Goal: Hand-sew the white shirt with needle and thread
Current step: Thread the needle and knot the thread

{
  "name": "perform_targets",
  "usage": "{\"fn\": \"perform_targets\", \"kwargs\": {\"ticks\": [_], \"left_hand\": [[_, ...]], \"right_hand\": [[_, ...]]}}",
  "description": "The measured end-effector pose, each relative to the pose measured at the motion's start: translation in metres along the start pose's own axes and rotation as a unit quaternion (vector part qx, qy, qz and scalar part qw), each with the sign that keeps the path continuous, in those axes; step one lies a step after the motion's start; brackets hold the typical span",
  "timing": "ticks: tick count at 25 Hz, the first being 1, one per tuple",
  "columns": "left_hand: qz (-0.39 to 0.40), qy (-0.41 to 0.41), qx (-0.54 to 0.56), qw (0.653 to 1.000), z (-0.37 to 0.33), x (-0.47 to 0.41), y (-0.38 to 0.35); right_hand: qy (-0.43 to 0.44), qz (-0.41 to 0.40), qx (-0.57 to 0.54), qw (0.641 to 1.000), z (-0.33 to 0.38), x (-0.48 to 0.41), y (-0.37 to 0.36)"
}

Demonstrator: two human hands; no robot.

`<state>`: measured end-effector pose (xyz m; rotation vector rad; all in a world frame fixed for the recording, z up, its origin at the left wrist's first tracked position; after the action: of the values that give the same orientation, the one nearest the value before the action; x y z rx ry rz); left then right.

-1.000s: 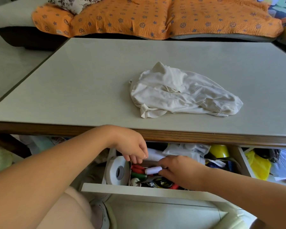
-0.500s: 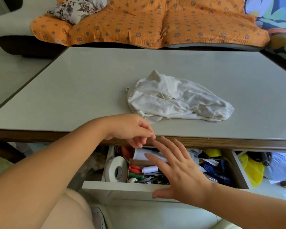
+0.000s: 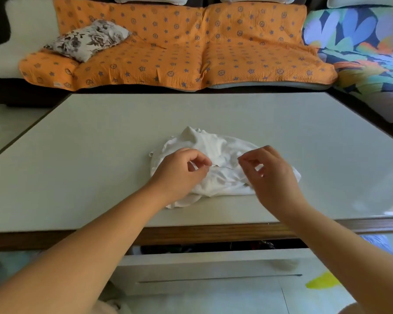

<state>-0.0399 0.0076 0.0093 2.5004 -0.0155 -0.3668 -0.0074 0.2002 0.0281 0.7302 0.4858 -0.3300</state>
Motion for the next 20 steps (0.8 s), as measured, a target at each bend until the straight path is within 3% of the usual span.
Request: {"fn": "perform_targets", "kwargs": {"ticks": [3,7,20], "left_hand": [[-0.014,-0.066,-0.035,0.997,-0.012,-0.023,-0.025],[0.005,-0.093,-0.086,0.992,-0.011,-0.046,-0.060],[-0.047,-0.118,-0.098,0.987,-0.025,-0.086,-0.103]], "right_hand": [[-0.119,0.029,0.105,0.987,-0.054,-0.050,0.034],[-0.188,0.087,0.133,0.969,-0.096,-0.075,0.039],[-0.069,0.111,0.187,0.974,-0.094,-0.090,-0.023]]}}
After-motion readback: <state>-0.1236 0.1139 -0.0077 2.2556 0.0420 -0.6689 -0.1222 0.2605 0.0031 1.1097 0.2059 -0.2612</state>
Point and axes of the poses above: each hand's wrist, its own x-axis away from the middle knuckle, its own y-axis out of the back of the hand, z = x × y, the point moved 7 cm from there along -x, towards the middle knuckle, and after that the axes turned 8 degrees about -z, right-handed, at the moved point
